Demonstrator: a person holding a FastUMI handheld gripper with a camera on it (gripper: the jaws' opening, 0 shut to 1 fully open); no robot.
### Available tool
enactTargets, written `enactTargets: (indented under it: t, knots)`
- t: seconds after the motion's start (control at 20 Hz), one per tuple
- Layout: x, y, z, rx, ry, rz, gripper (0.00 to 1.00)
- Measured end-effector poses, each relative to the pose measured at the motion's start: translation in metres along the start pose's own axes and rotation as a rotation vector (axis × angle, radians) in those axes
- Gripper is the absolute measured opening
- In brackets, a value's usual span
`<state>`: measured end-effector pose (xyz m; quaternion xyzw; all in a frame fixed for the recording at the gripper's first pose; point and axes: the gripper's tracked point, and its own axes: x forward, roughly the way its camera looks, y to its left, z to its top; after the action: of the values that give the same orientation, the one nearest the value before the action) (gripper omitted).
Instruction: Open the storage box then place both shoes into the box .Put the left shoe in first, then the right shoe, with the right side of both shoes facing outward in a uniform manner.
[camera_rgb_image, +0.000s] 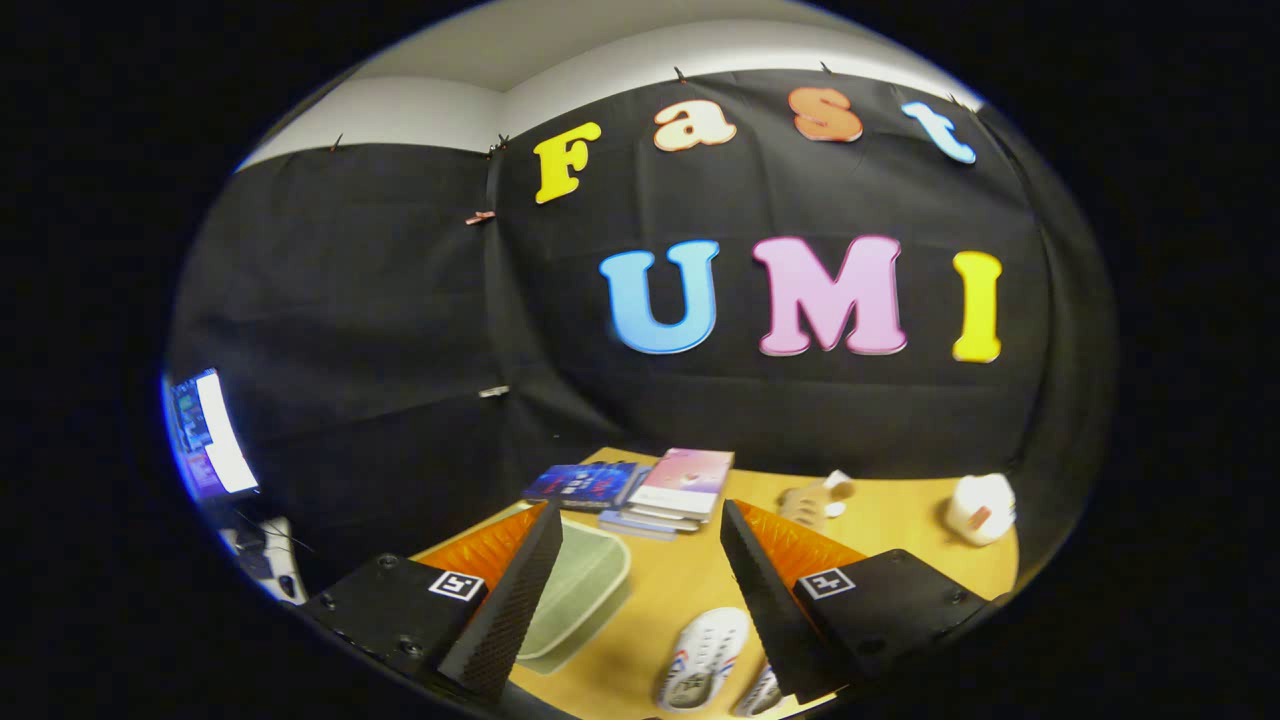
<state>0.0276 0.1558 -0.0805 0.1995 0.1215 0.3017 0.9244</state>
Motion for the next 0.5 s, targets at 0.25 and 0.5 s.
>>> enactTargets:
  t: [0.25,0.5]
  knots:
    - [0.039,0.021,-0.05,0.4,0.148,0.276,0.98]
    - [0.075,0.009,-0.123,0.695,0.37,0.383,0.98]
